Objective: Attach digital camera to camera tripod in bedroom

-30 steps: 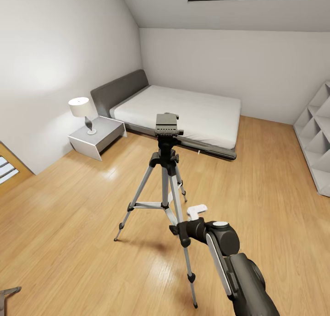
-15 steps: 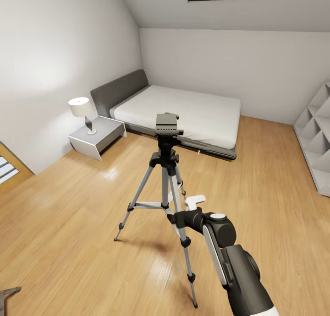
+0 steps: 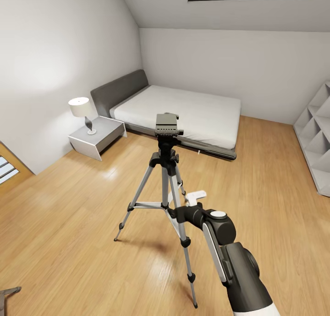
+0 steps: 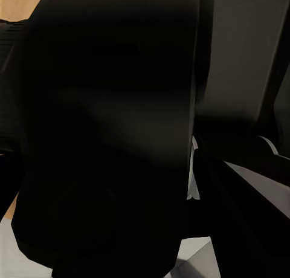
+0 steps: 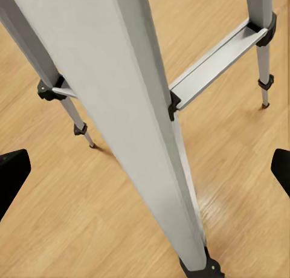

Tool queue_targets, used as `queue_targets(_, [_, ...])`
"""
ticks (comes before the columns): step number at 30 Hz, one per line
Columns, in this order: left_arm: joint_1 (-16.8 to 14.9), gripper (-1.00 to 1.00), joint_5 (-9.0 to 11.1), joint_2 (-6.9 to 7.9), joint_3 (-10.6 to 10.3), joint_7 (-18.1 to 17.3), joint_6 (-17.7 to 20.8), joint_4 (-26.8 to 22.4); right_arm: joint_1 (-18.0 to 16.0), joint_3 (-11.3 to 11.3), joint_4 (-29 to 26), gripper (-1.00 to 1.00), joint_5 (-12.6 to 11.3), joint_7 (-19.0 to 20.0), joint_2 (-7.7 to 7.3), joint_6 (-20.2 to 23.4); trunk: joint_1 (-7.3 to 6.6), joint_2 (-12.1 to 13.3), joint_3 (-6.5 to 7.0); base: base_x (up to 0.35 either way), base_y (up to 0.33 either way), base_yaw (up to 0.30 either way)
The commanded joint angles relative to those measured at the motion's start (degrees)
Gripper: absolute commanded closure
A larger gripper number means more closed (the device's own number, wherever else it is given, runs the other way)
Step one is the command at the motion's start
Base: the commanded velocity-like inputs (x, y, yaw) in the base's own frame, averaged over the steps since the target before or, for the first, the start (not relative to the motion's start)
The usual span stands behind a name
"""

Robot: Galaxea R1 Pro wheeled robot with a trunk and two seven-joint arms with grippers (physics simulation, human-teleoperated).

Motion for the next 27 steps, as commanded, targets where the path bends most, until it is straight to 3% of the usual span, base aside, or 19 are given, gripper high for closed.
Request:
queue_targets(1, [0.0, 1.0, 0.5, 0.01, -0.5, -0.3, -0.2, 0.1, -0.1, 0.0, -0.1, -1.0, 0.5, 0.4, 0.02, -0.1, 0.03, -0.1, -0.09, 0.0, 0.0, 0.0])
queue_targets(27, [0.0, 1.0, 0.5, 0.01, -0.5, -0.3, -0.2, 0.1, -0.1, 0.0, 0.3, -1.0, 0.6, 0.3, 0.09, -4.0, 0.03, -0.1, -0.09, 0.0, 0.0, 0.0])
